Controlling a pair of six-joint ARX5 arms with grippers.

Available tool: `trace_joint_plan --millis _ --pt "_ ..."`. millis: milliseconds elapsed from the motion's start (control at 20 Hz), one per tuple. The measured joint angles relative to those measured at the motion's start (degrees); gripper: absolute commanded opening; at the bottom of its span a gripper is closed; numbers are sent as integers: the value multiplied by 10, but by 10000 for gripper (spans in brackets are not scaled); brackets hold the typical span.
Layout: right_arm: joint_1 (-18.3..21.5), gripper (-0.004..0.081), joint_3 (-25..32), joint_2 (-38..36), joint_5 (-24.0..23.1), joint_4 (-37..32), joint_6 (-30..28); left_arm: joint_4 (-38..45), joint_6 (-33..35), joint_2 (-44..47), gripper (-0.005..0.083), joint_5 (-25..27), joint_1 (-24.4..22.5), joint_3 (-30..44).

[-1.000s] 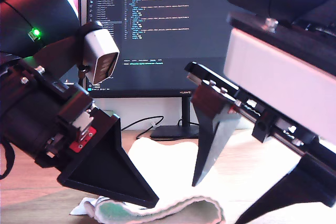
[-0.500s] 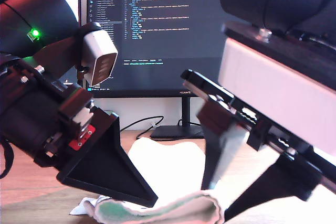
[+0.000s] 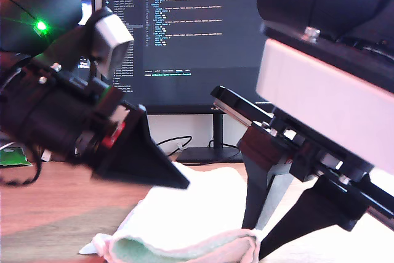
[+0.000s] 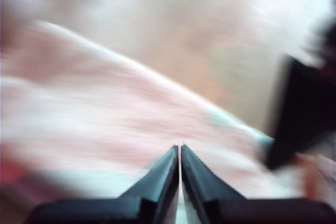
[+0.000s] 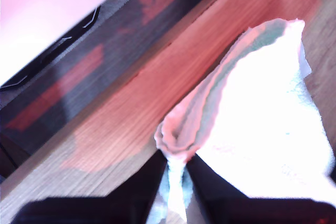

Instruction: Fold the tea towel to a neat square and place it to the right

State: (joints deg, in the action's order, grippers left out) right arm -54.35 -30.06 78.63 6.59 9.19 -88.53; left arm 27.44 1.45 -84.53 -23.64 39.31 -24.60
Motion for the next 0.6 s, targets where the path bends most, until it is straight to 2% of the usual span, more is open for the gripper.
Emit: trace_joint_plan --millis 250,500,600 --pt "0 -11 -3 0 5 9 1 40 17 -10 -20 -6 -73 0" --pt "-1 -11 -3 0 5 11 15 43 19 -92 -20 -63 -75 -22" --pt "-1 -11 -3 0 5 11 15 48 25 -97 -20 -67 -75 -24"
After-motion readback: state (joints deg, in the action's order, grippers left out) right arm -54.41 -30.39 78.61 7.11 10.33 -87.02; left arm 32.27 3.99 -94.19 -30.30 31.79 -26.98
